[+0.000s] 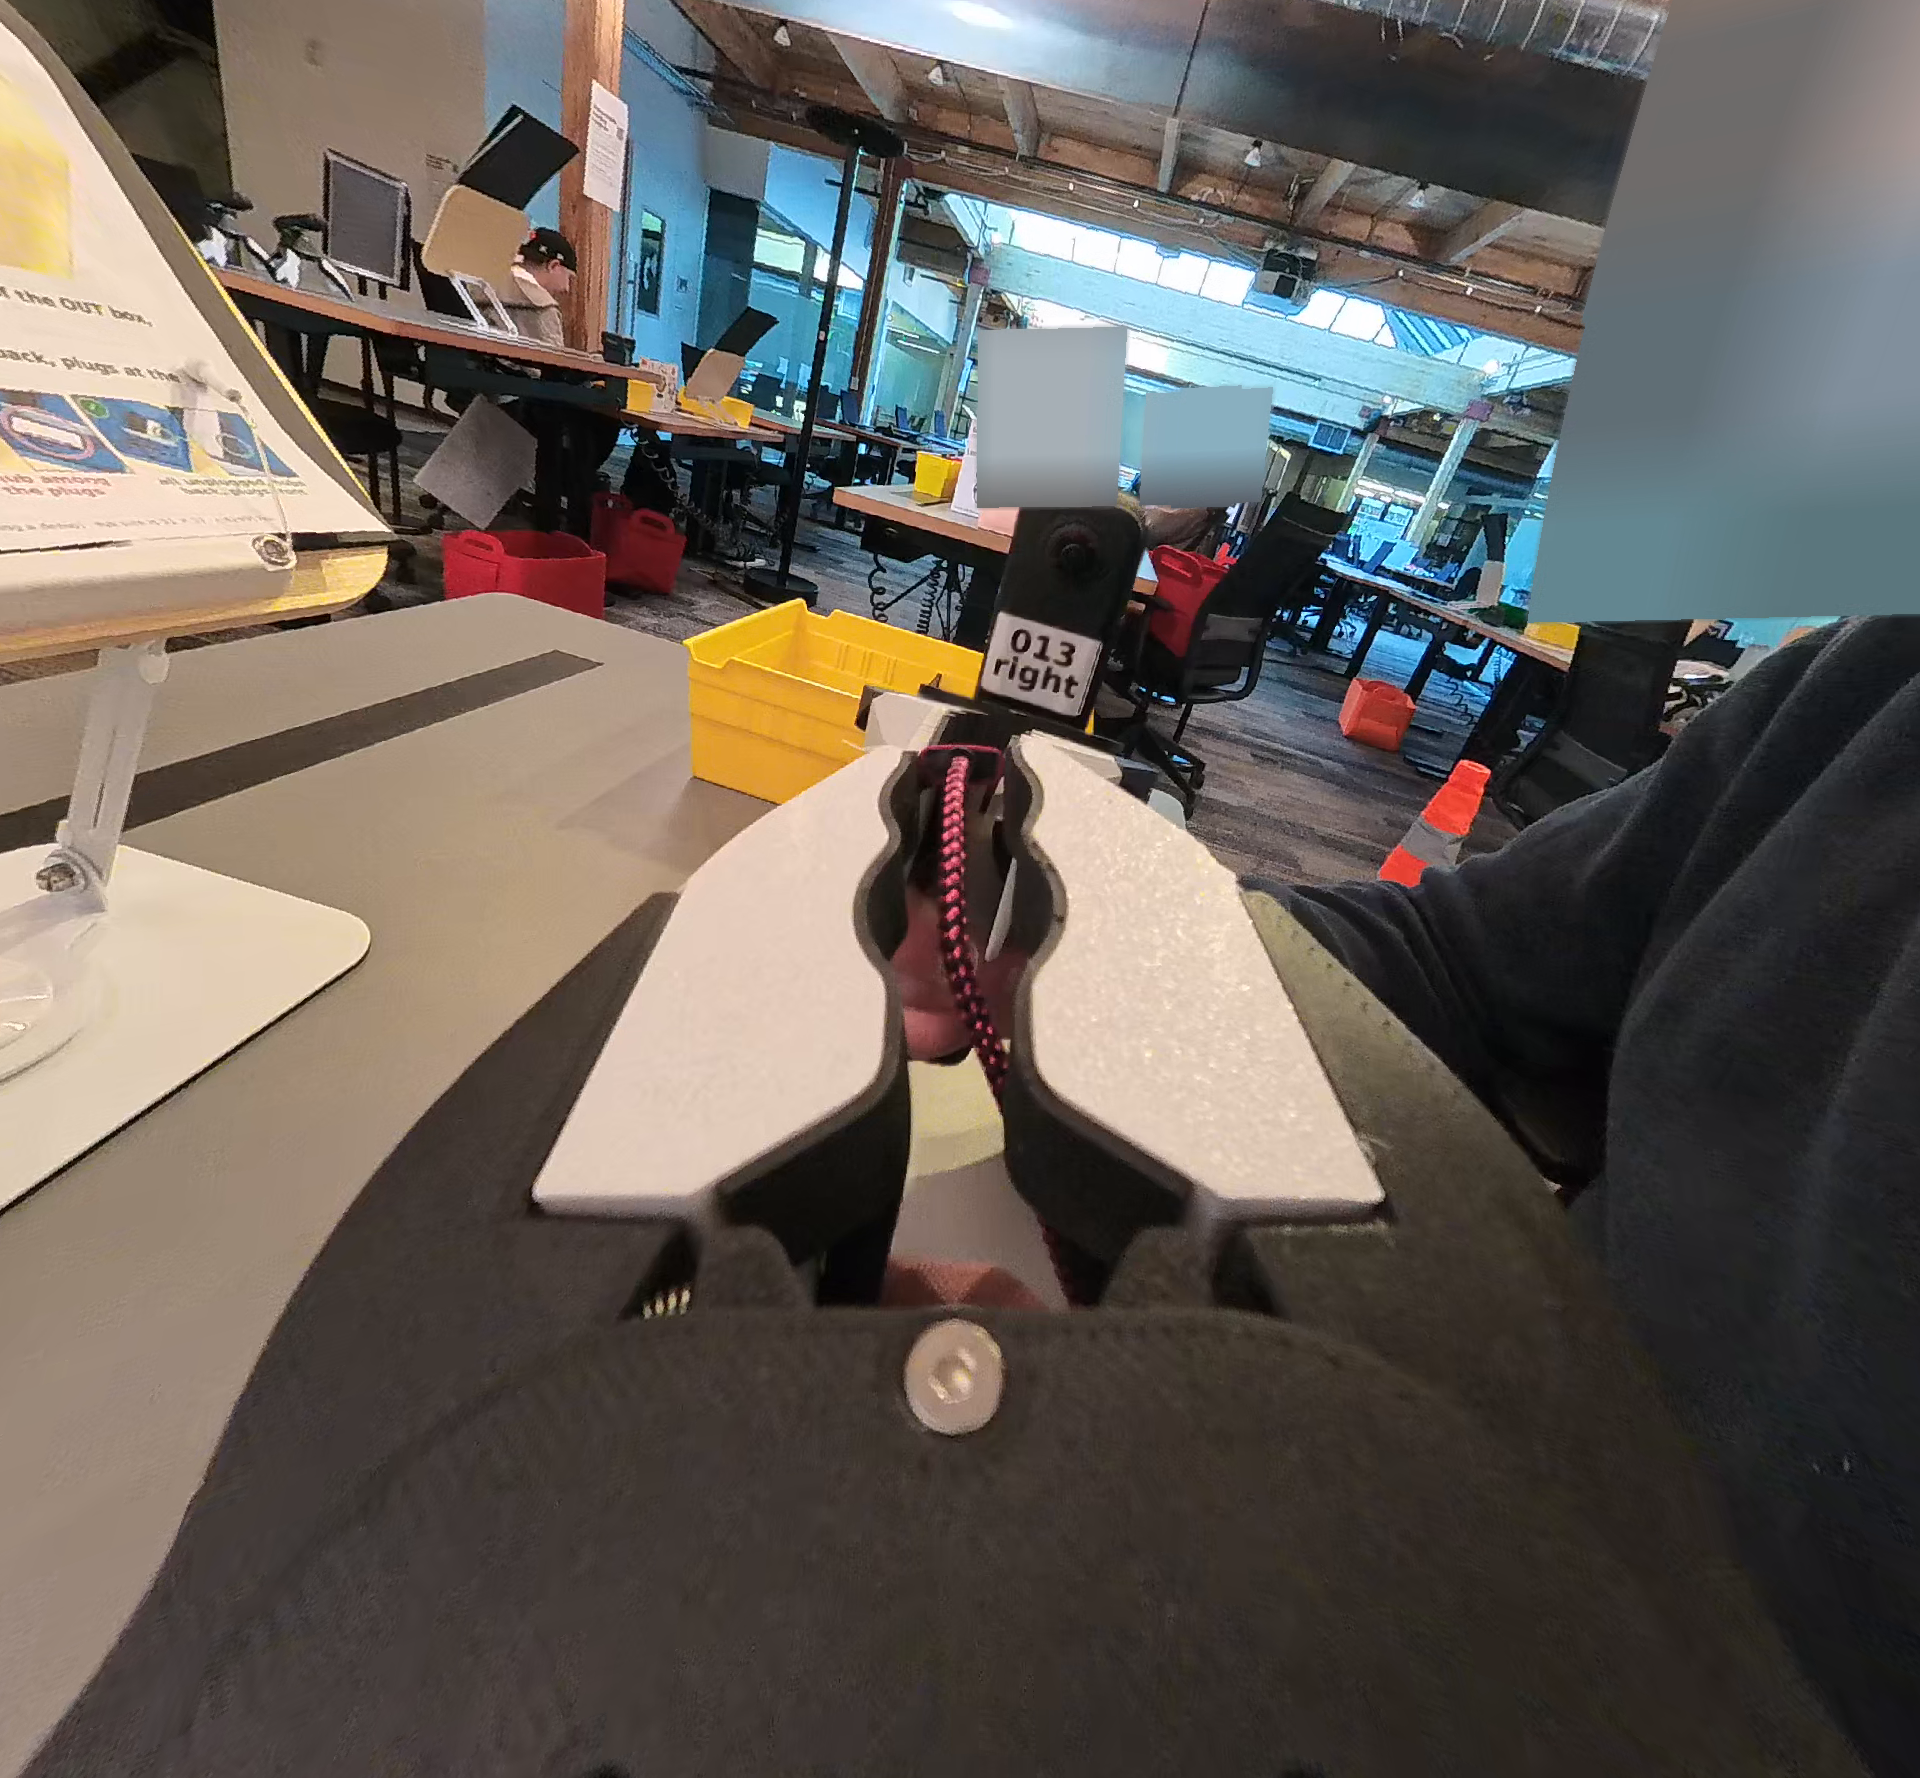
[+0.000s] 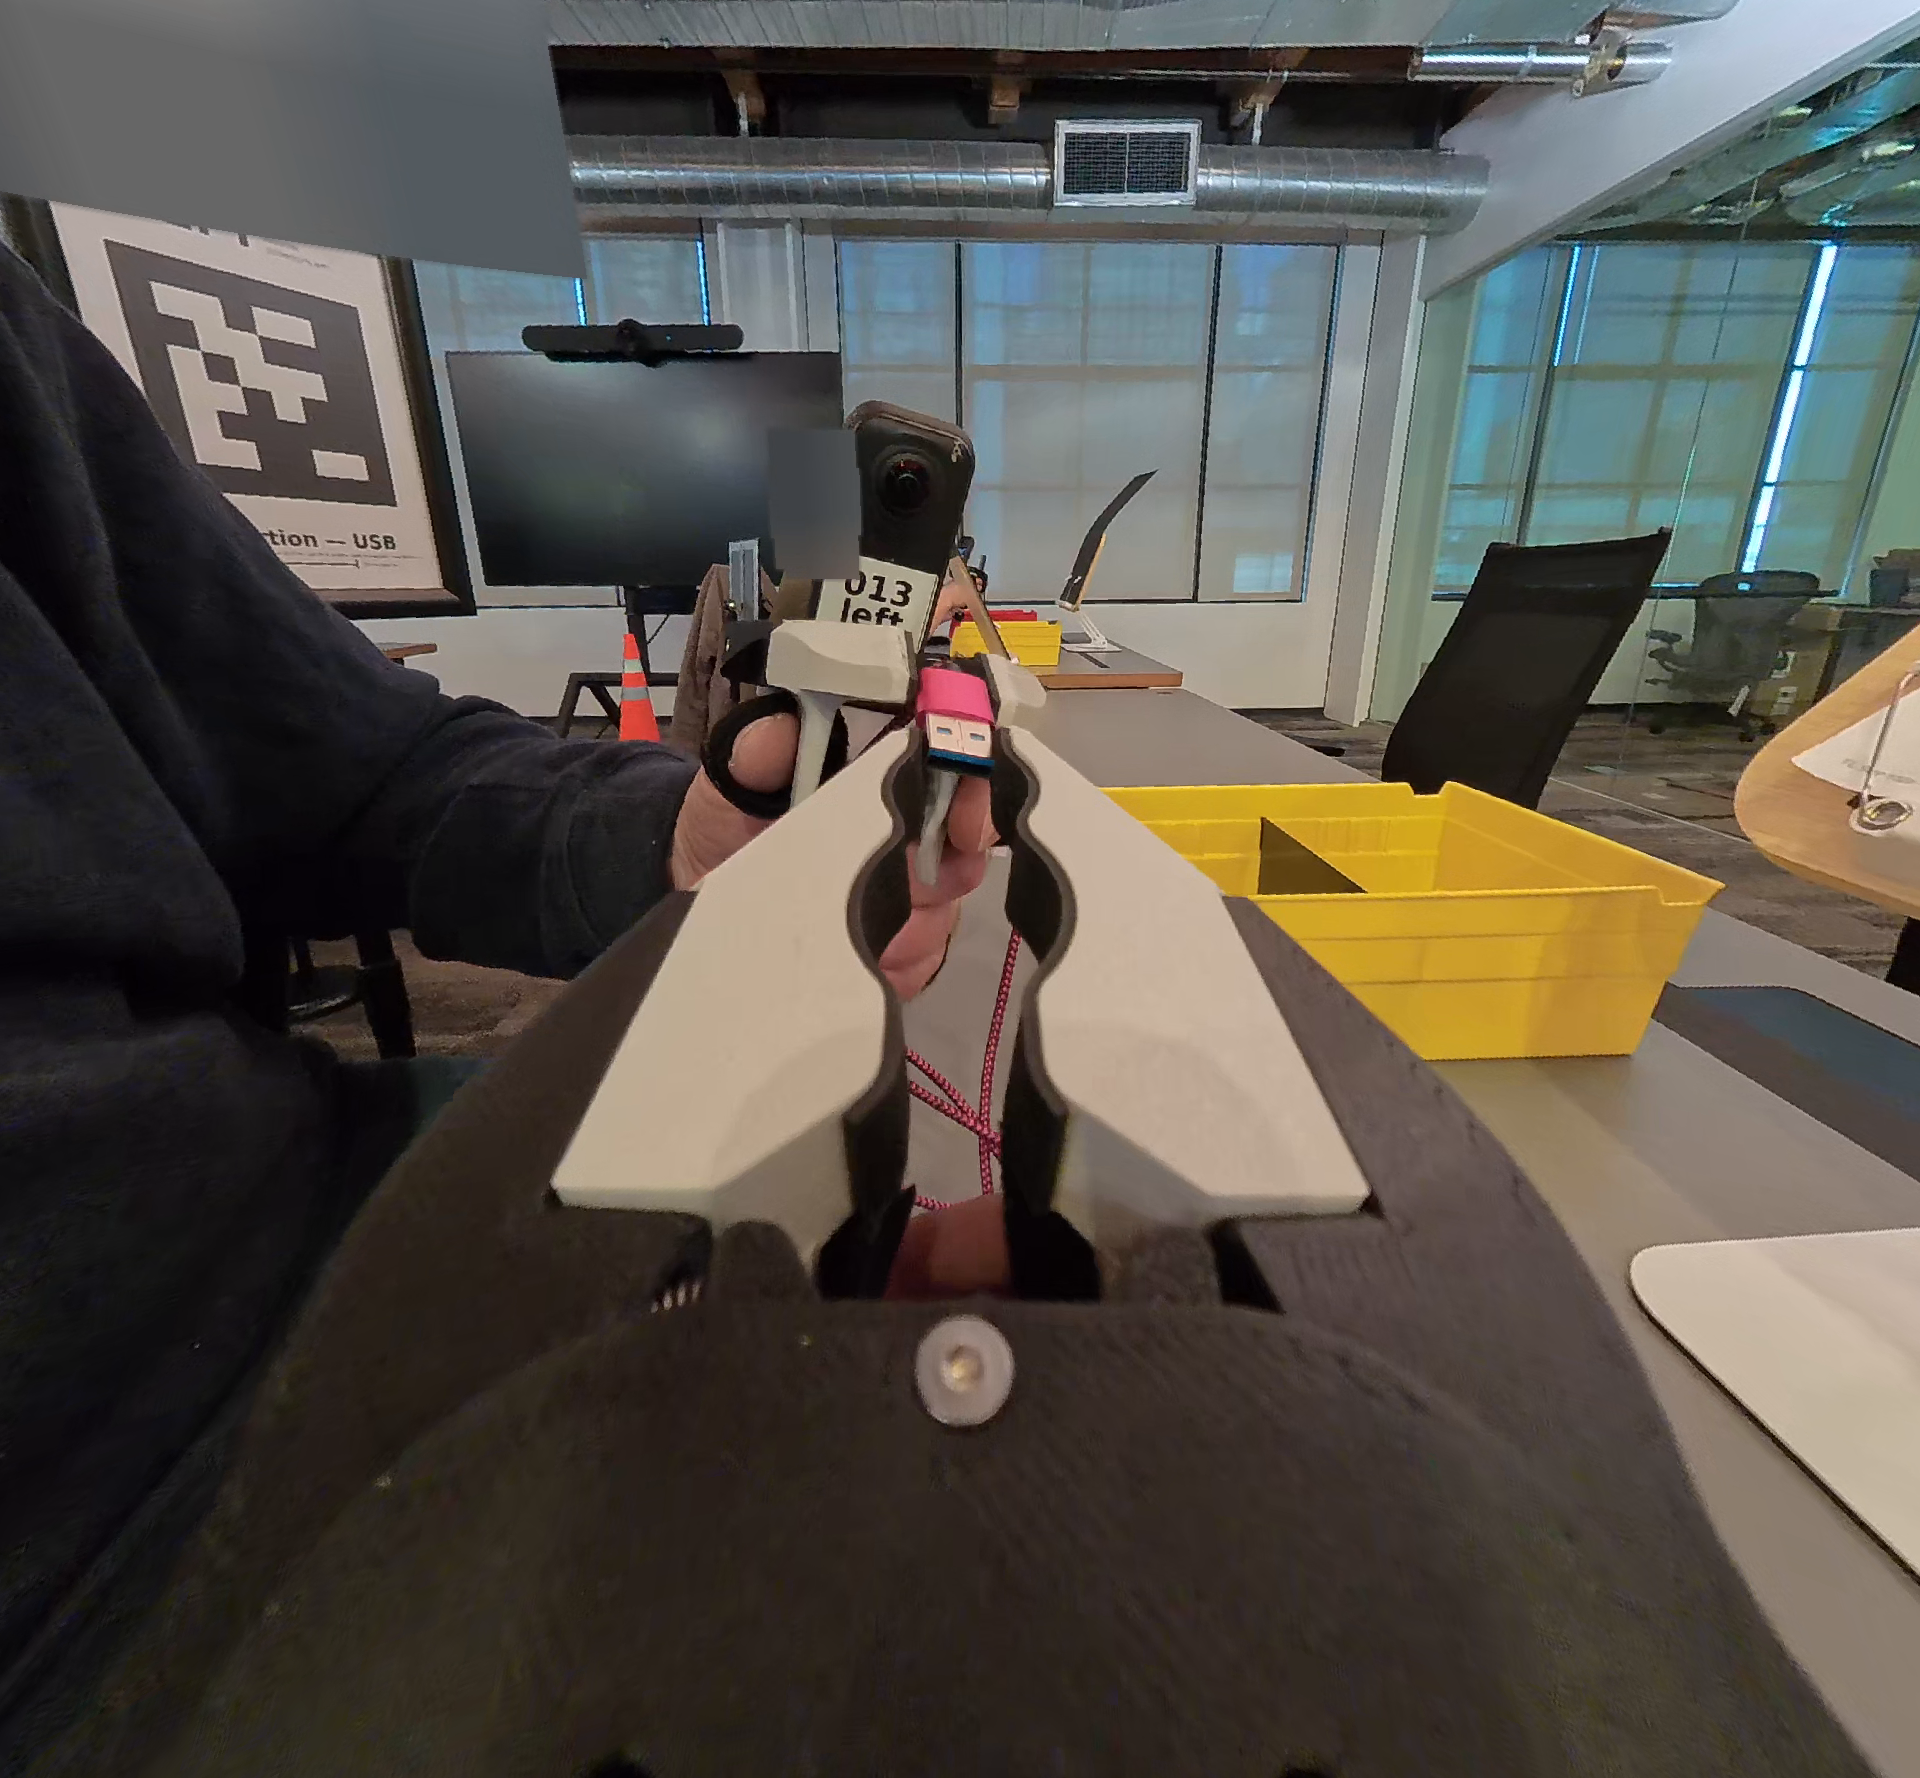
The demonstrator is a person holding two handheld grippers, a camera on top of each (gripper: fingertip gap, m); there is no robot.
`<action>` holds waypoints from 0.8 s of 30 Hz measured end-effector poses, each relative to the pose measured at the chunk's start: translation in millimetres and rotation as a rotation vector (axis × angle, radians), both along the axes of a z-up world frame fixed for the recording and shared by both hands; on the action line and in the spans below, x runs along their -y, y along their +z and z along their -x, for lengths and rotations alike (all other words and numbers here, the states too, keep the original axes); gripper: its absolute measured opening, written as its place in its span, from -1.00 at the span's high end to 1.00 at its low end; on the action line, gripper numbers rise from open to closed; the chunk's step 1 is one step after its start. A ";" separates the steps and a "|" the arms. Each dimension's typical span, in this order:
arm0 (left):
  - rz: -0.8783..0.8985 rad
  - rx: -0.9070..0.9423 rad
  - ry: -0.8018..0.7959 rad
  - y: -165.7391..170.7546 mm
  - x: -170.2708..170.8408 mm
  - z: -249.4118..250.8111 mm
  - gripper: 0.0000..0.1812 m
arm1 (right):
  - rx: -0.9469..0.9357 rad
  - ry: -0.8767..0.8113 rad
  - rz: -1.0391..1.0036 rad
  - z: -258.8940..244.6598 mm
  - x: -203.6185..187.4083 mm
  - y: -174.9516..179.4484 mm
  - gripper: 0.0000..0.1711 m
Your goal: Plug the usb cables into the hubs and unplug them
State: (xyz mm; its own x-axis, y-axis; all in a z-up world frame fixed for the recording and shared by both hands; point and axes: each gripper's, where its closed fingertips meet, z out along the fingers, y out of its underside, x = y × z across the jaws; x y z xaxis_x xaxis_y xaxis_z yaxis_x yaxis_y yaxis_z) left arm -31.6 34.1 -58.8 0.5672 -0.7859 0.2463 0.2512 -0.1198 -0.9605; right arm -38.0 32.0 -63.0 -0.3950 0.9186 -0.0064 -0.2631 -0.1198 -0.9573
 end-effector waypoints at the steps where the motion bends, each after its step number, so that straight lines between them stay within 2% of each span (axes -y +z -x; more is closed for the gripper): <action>1: 0.000 0.004 -0.003 0.3 0.3 -0.3 0.84 | -0.001 0.002 0.002 -0.2 0.4 0.2 0.88; 14: 0.026 0.089 -0.053 4.3 3.2 -1.8 0.81 | -0.004 0.007 -0.008 -1.1 2.5 1.3 0.89; 24: 0.028 0.068 -0.037 0.1 1.5 0.0 0.83 | 0.014 0.018 0.004 0.0 2.2 -1.5 0.88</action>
